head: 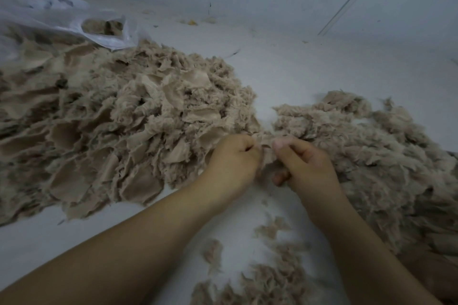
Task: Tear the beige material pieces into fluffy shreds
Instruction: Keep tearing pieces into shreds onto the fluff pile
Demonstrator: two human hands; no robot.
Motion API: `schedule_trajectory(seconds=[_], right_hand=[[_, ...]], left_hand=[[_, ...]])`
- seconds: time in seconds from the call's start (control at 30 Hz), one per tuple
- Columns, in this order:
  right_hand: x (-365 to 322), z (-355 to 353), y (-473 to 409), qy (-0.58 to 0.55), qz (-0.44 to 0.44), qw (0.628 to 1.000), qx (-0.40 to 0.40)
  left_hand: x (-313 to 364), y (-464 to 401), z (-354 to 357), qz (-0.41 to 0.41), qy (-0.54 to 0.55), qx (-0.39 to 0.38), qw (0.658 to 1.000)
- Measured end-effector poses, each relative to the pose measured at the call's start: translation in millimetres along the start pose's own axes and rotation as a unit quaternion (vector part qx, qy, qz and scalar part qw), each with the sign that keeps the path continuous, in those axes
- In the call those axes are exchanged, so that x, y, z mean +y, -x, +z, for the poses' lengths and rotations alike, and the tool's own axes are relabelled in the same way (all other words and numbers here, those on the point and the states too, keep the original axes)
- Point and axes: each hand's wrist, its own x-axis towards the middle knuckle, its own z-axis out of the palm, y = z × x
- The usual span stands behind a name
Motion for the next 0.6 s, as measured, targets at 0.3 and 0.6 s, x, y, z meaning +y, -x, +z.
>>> schedule_trajectory(seconds=[0.3, 0.6], right_hand=[[0.9, 0.5, -0.8, -0.013, -0.017, 1.000, -0.015], [5.2, 0.2, -3.1, 0.025, -0.064, 0.996, -0.056]], left_hand=[[3.1, 3.7, -2.3, 0.087, -0.123, -0.037, 0.988], [5.1, -0.9, -7.2, 0.016, 0.090, -0.016, 0.996]])
